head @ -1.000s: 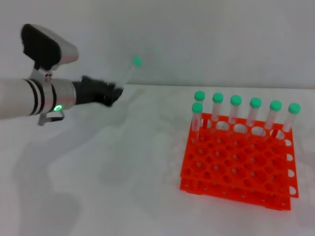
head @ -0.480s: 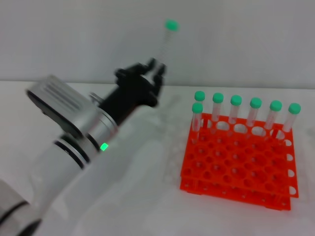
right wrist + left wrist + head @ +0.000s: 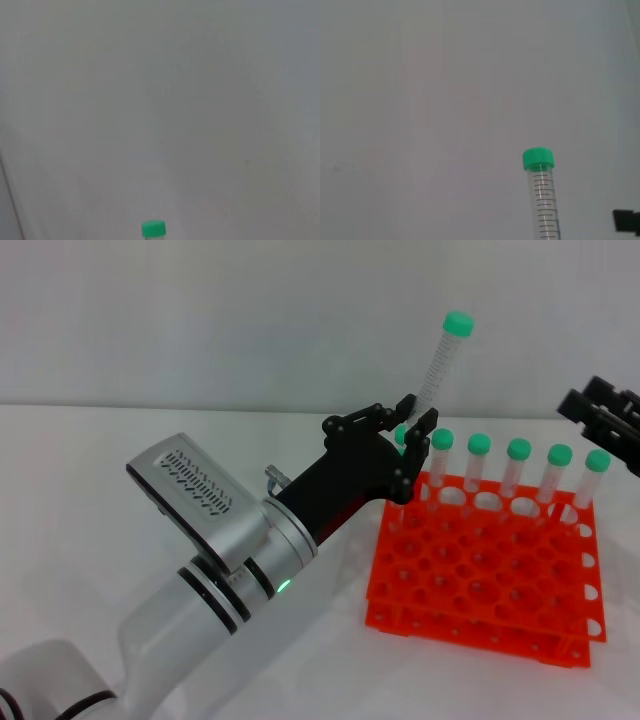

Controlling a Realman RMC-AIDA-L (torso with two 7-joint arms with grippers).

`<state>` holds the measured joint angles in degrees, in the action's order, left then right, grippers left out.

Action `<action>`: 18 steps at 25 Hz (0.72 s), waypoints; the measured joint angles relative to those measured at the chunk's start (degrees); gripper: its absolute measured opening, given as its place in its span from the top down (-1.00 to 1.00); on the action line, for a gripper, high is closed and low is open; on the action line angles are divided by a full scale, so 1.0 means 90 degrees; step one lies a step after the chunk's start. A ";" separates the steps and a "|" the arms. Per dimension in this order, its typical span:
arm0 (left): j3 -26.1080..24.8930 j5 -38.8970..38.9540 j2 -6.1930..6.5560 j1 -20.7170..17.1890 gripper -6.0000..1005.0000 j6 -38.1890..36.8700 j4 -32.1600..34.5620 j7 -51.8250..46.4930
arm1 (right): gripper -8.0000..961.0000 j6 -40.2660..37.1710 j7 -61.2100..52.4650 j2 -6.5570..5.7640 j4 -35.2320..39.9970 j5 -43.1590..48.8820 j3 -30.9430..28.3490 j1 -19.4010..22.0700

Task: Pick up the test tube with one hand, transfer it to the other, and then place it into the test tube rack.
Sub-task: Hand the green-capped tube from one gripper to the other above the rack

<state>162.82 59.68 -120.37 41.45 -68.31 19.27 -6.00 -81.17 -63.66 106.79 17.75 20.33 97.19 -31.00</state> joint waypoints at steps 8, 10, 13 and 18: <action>0.0005 -0.0438 -0.0022 -0.0038 0.61 0.0089 0.0042 -0.0137 | -0.24 0.0443 0.0059 -0.0001 0.0005 0.0618 -0.0015 -0.0578; 0.0005 -0.0470 -0.0031 -0.0035 0.61 0.0109 0.0045 -0.0126 | -0.24 0.0450 0.0086 0.0025 0.0019 0.0648 -0.0014 -0.0639; 0.0005 -0.0487 -0.0033 -0.0034 0.61 0.0113 0.0047 -0.0130 | -0.24 0.0469 0.0100 0.0071 0.0033 0.0656 -0.0014 -0.0699; 0.0004 -0.0556 -0.0035 -0.0049 0.61 0.0117 0.0051 -0.0142 | -0.23 0.0457 0.0101 0.0128 0.0080 0.0656 -0.0029 -0.0730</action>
<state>162.86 54.68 -120.68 41.01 -67.26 19.73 -7.28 -77.06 -62.75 107.94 18.47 26.24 96.93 -37.57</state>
